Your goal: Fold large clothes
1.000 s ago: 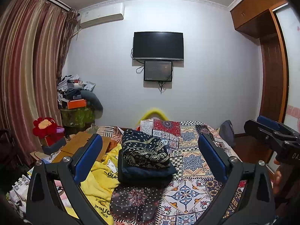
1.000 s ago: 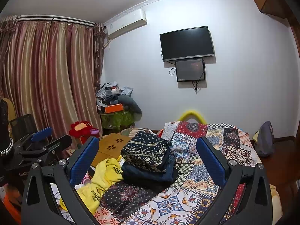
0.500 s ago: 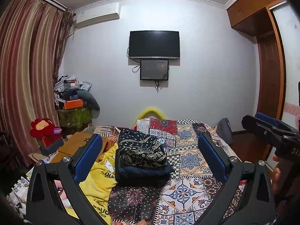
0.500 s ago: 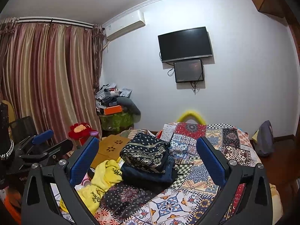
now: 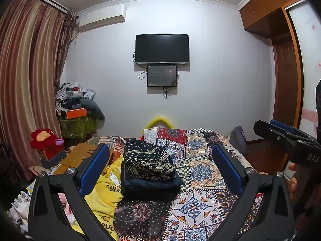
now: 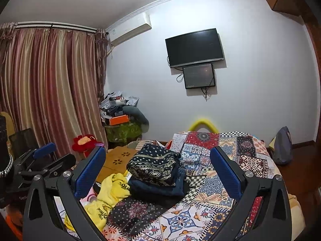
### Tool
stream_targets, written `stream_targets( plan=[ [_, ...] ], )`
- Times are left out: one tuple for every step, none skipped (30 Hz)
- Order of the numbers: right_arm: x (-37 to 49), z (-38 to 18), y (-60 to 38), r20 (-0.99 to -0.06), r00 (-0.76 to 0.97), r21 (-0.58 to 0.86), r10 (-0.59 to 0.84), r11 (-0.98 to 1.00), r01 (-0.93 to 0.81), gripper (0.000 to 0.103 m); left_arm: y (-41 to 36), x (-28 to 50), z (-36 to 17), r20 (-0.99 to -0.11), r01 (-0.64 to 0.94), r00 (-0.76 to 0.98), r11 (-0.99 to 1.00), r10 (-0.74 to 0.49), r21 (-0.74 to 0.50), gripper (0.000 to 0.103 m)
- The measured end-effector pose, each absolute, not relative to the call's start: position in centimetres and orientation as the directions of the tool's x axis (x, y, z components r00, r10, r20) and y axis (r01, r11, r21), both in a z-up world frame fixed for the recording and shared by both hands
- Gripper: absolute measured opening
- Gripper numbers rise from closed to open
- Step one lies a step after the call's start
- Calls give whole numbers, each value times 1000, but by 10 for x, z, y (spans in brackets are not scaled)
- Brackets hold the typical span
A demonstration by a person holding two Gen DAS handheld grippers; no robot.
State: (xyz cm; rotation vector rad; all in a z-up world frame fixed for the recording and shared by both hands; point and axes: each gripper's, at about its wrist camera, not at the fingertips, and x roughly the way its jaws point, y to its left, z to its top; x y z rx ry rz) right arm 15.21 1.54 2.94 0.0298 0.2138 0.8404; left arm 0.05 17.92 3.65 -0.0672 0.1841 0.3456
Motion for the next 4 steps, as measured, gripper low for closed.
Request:
stream_targets(
  plan=[
    [152, 29, 16, -178, 647, 110, 742, 668, -736, 103, 179, 1, 37, -191, -343, 924, 939, 330, -36, 103],
    [152, 29, 16, -179, 646, 110, 742, 668, -736, 103, 180, 1, 37, -192, -342, 925, 939, 329, -37, 103],
    [152, 29, 16, -181, 646, 109, 741, 668, -736, 103, 180, 1, 36, -194, -341, 925, 939, 327, -40, 103],
    [152, 29, 17, -183, 645, 109, 742, 668, -736, 103, 180, 1, 36, -196, -341, 925, 939, 327, -42, 103]
  ],
)
